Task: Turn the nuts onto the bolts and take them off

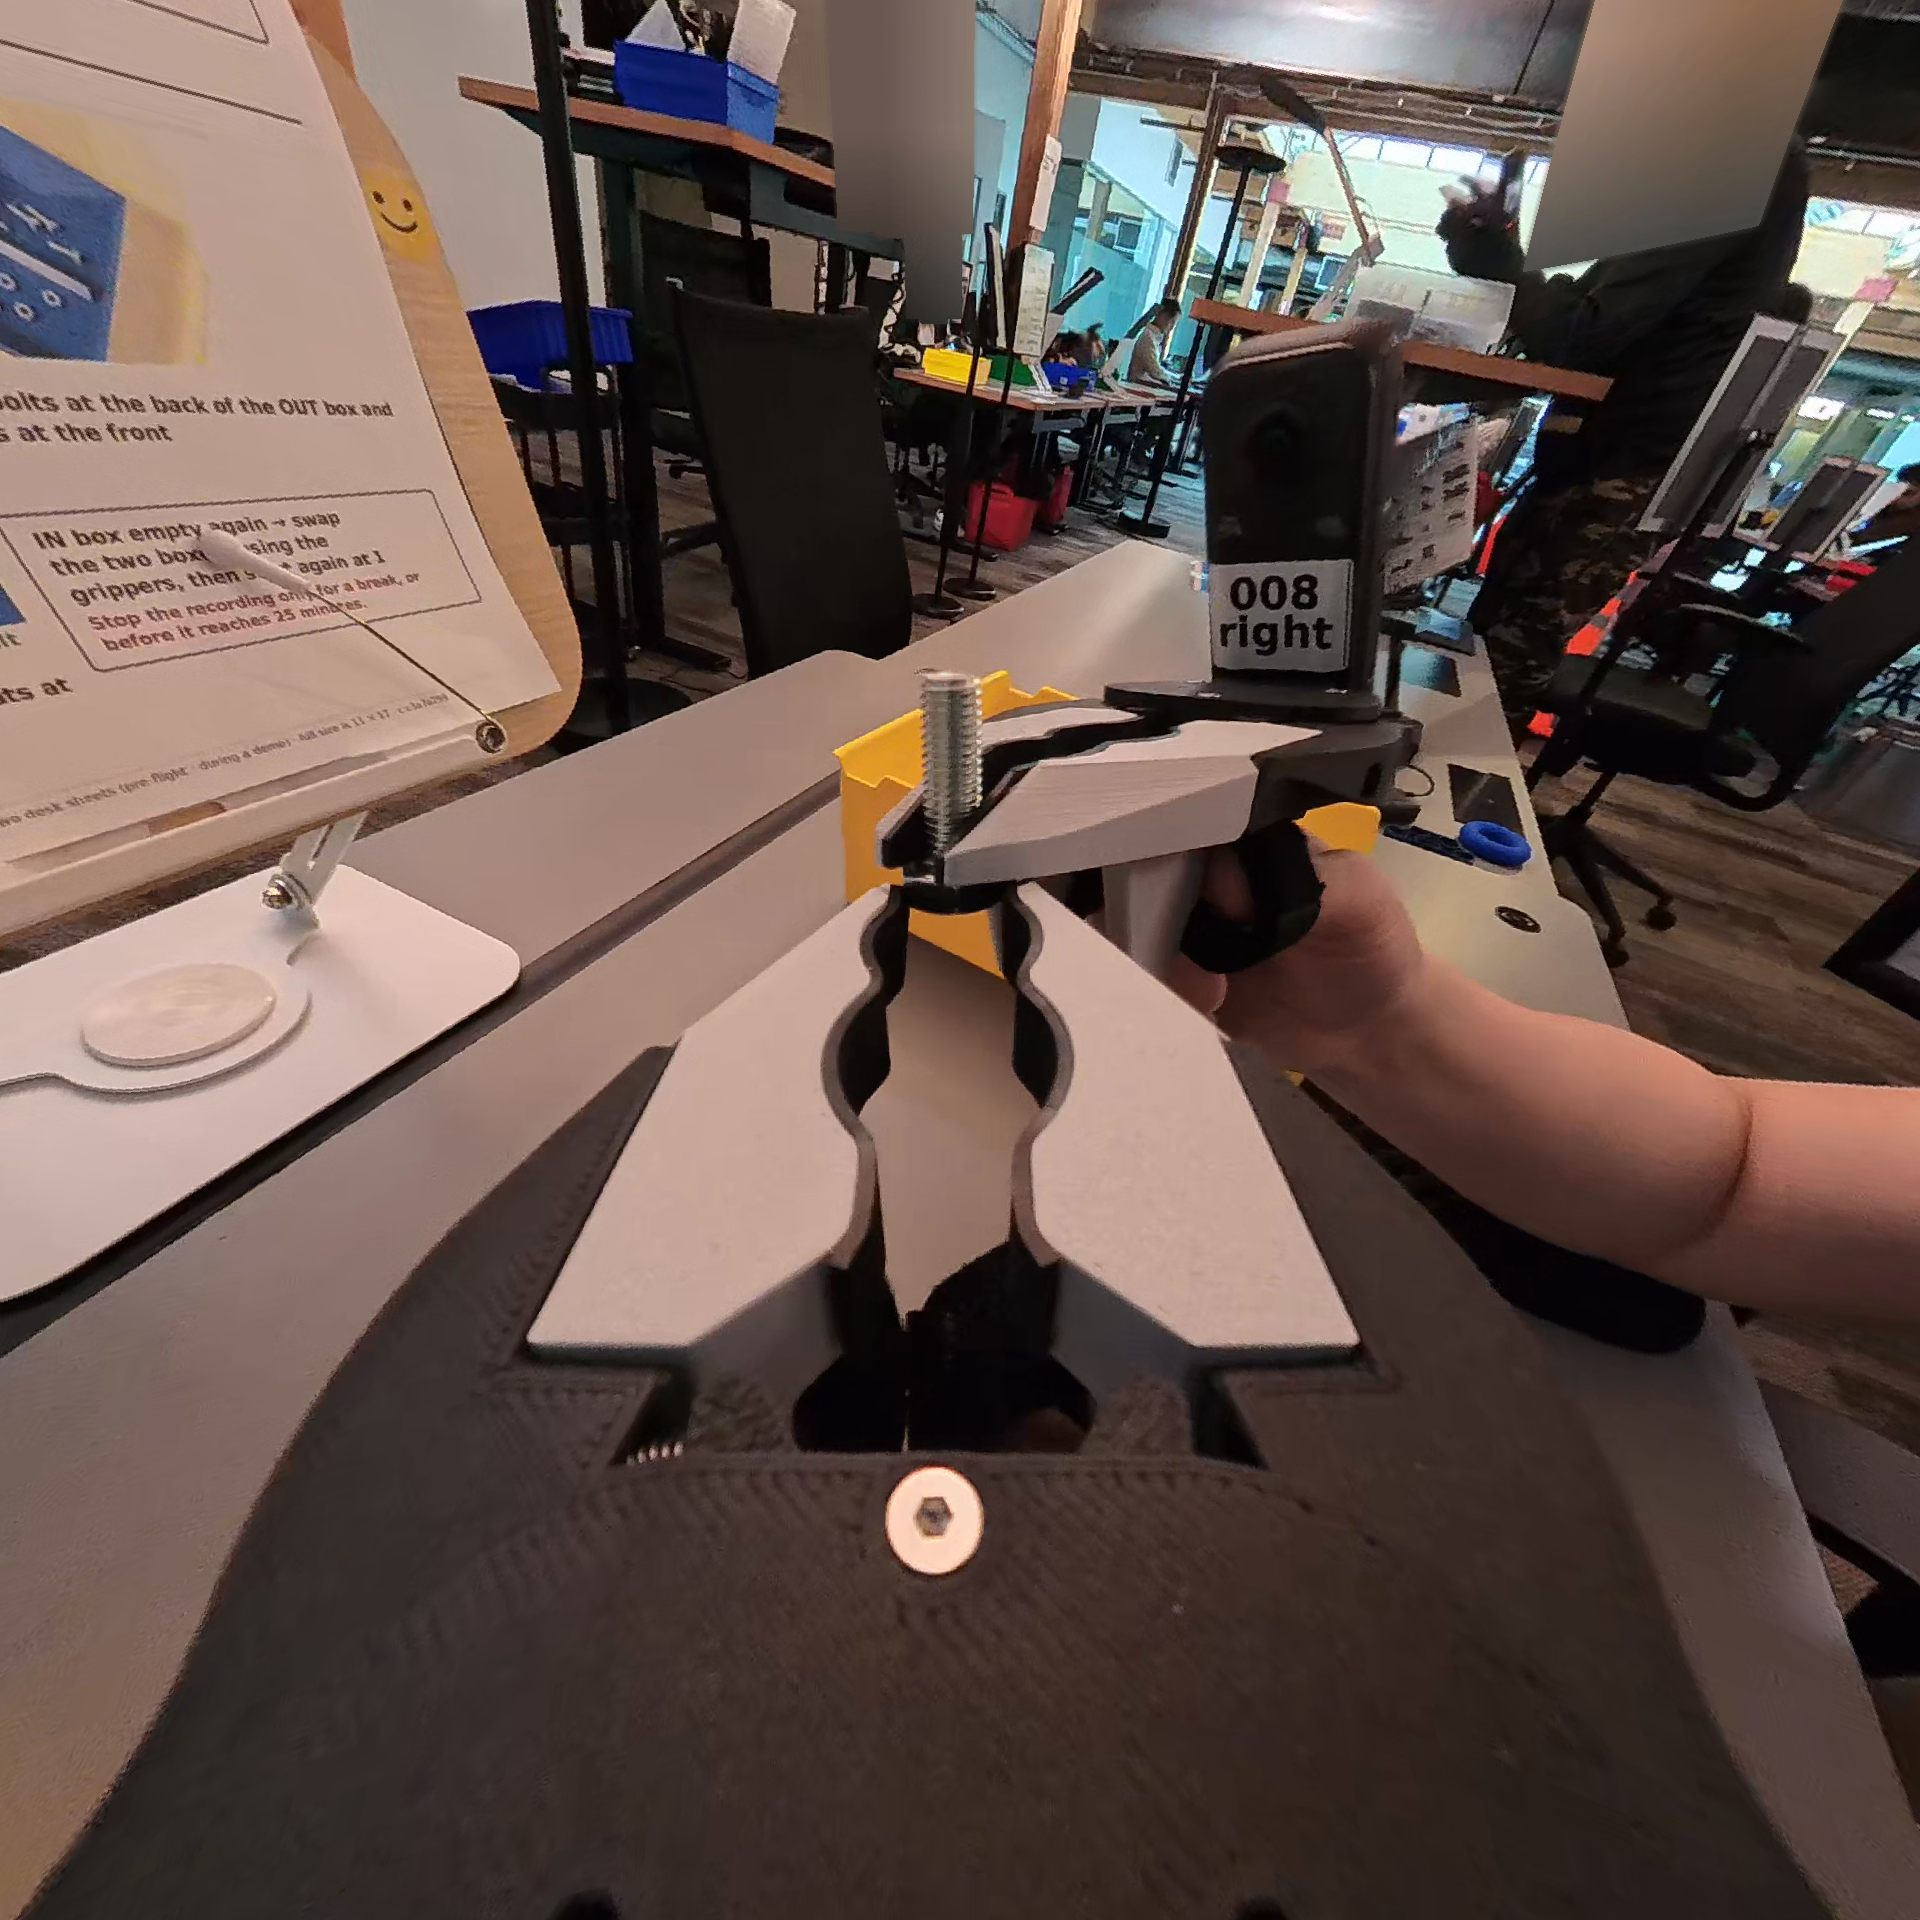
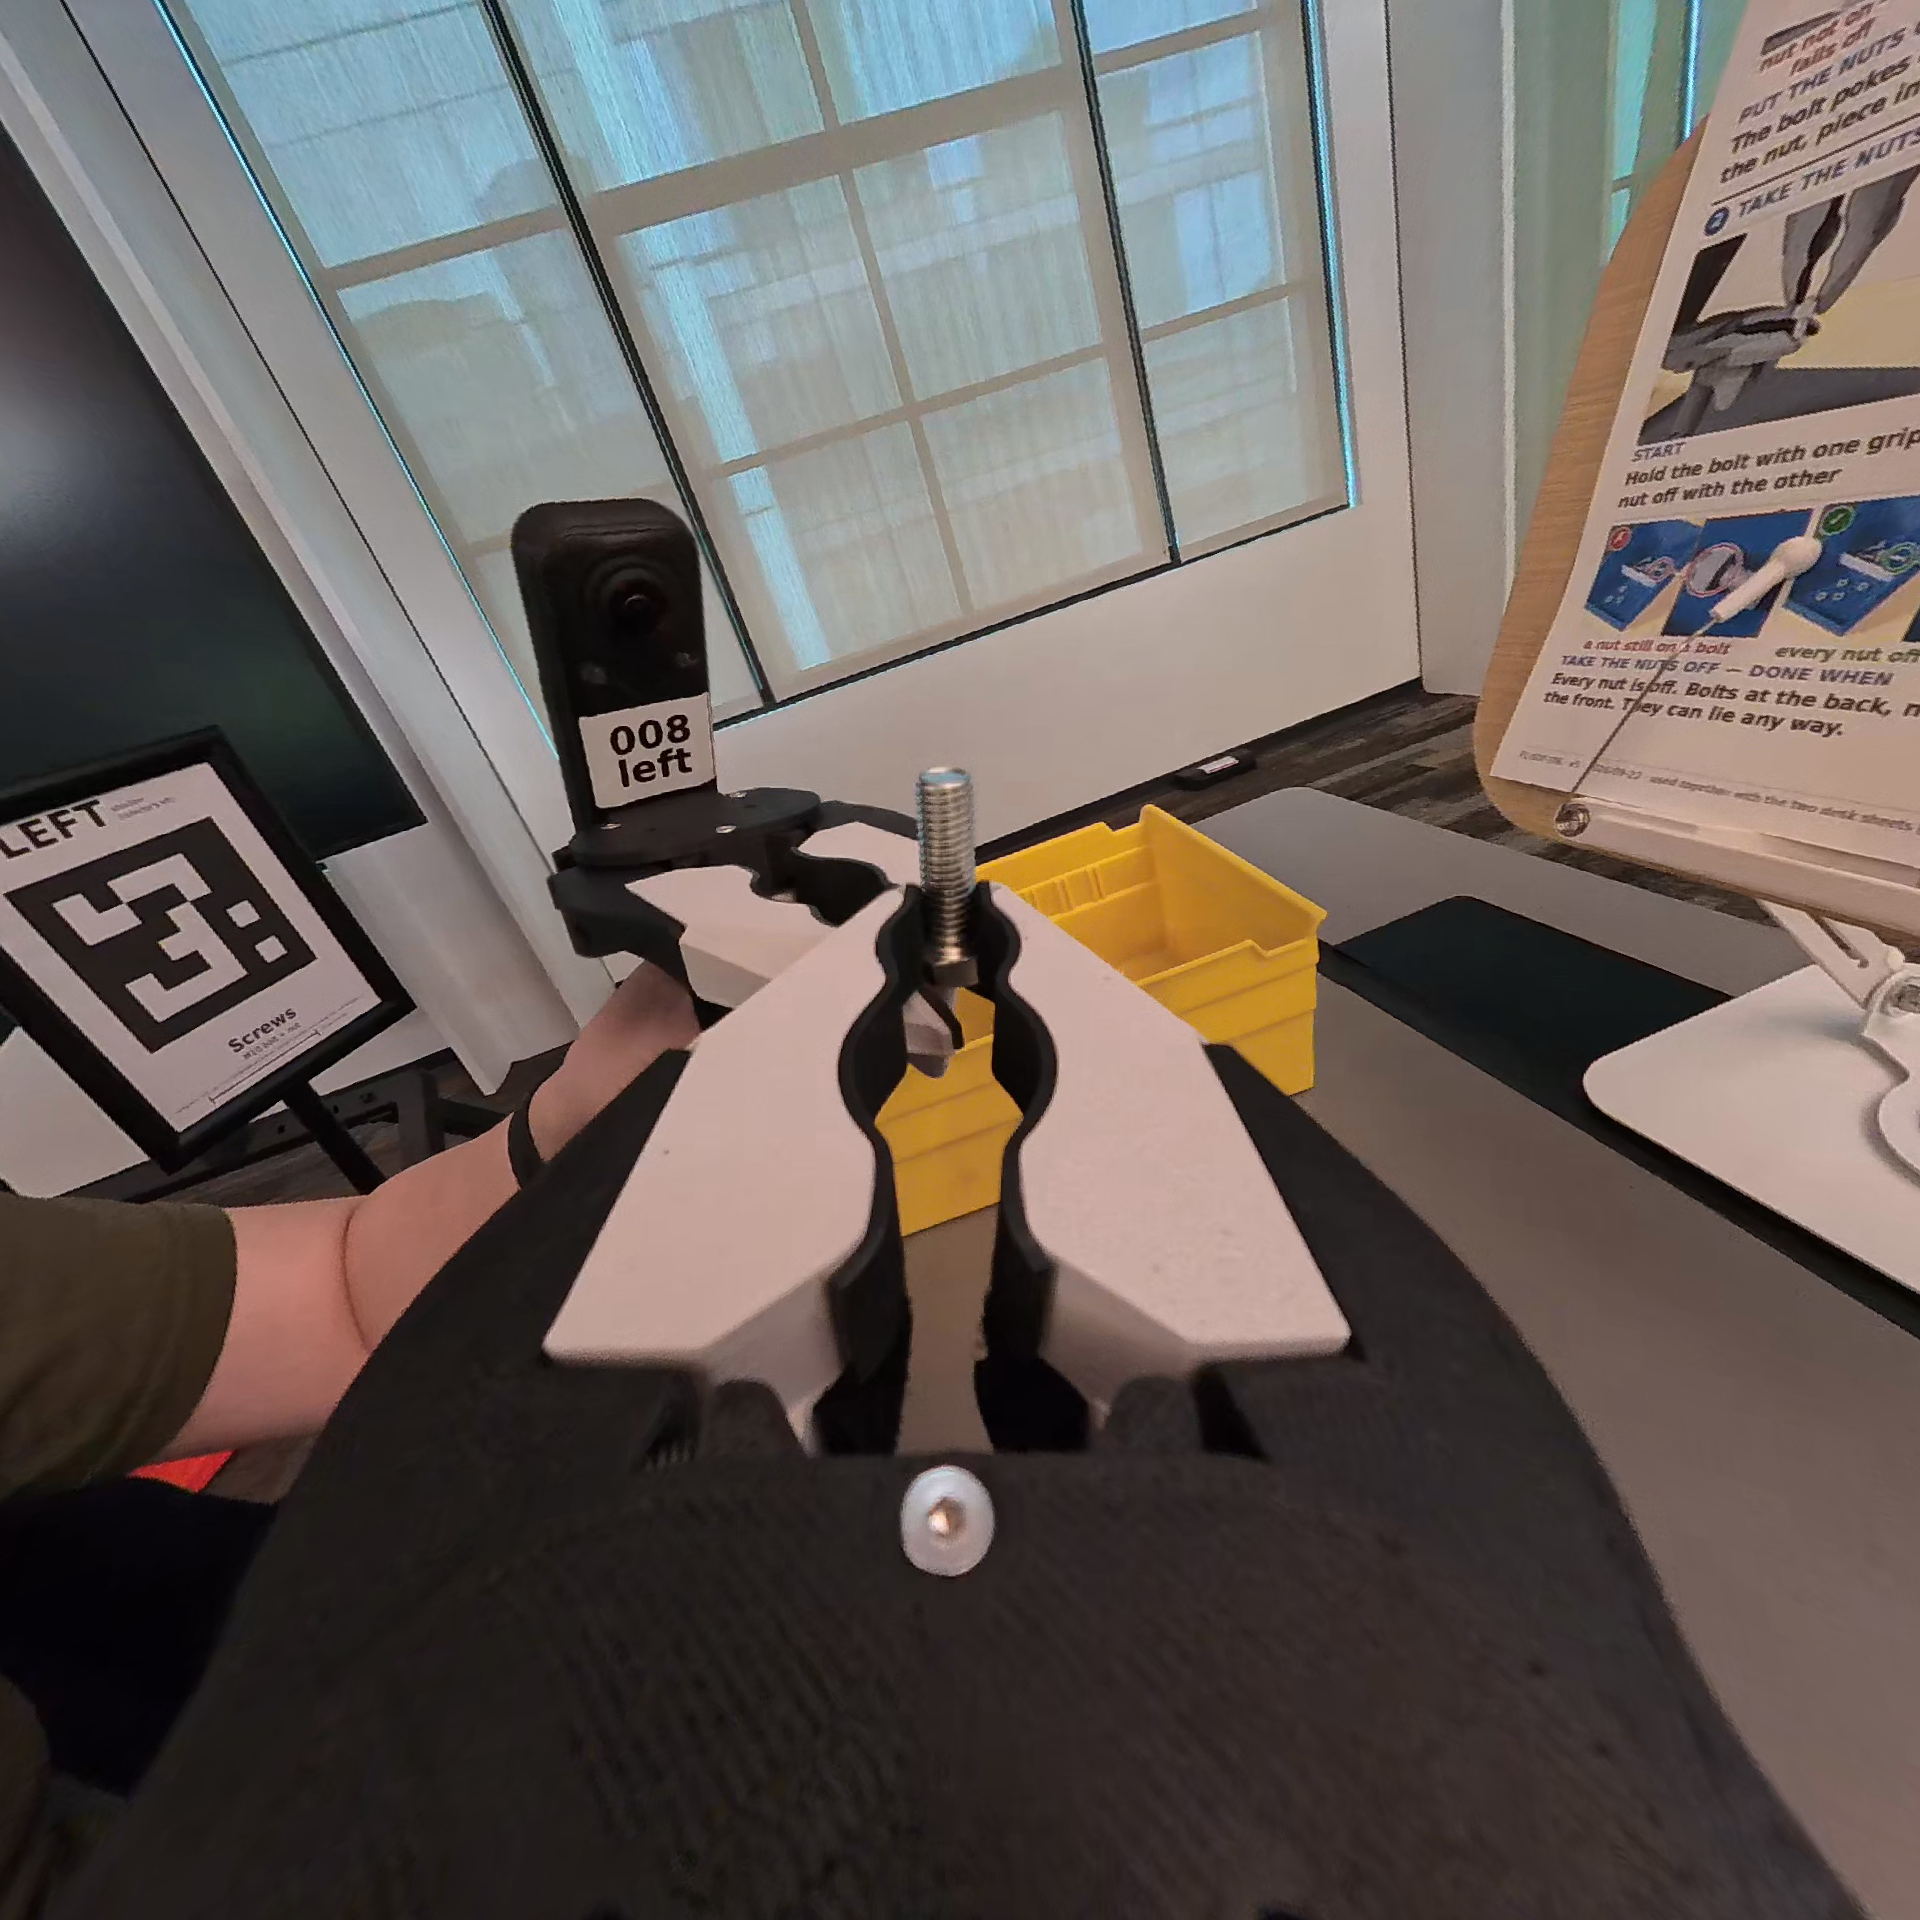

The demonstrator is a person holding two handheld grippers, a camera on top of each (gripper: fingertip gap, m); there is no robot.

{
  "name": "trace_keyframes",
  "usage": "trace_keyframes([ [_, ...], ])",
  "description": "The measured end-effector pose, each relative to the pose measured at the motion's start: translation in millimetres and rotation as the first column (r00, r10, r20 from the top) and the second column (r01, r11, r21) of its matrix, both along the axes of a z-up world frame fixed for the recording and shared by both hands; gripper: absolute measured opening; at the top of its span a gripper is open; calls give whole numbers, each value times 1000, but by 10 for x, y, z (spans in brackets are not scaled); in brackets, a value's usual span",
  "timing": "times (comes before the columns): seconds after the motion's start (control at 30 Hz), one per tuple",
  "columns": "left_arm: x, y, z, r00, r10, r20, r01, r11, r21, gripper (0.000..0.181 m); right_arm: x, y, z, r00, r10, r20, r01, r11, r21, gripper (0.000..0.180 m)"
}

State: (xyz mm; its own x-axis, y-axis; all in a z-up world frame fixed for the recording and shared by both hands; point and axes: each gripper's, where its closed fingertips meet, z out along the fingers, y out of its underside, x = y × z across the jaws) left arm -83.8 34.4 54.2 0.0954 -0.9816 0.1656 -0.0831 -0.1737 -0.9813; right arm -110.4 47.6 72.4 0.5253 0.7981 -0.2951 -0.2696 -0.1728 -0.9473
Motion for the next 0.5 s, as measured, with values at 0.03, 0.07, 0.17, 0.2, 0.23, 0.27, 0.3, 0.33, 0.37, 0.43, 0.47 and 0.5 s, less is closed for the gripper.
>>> trace_keyframes([
  [0.03,-1,-2,-1,1000,0,-2,0,1000,3,16,1,-2,0,1000,4,1,-4,1000,0,8],
  [0.07,1,-5,1,1000,-2,-2,2,1000,2,16,1,-7,3,1000,7,4,-7,1000,1,8],
  [0.17,3,-23,0,1000,-13,-3,13,1000,4,16,2,-25,0,999,24,33,-24,1000,-2,9],
  [0.2,5,-32,5,1000,-19,0,19,1000,3,16,7,-36,8,999,34,35,-34,999,-6,9],
  [0.23,7,-41,6,1000,-23,0,23,1000,2,16,20,-46,28,999,41,27,-41,999,-8,10],
  [0.27,9,-47,2,1000,-25,-4,25,1000,4,16,43,-48,52,999,43,11,-43,999,-9,10],
  [0.3,14,-54,-9,1000,-27,-12,27,1000,8,16,74,-44,75,999,40,-6,-40,999,-11,10],
  [0.33,19,-58,-17,999,-28,-16,28,1000,11,16,98,-45,93,999,42,-19,-42,999,-11,9],
  [0.37,24,-62,-21,999,-28,-17,29,1000,12,16,111,-49,103,998,48,-29,-49,999,-11,9],
  [0.43,33,-70,-34,999,-33,-23,33,999,7,16,112,-58,88,998,59,-13,-59,998,-14,8],
  [0.47,36,-74,-44,999,-36,-28,36,999,4,16,113,-59,78,998,56,6,-56,998,-10,8],
  [0.5,39,-75,-53,999,-39,-30,39,999,0,16,116,-60,69,998,48,27,-48,999,-4,8],
])
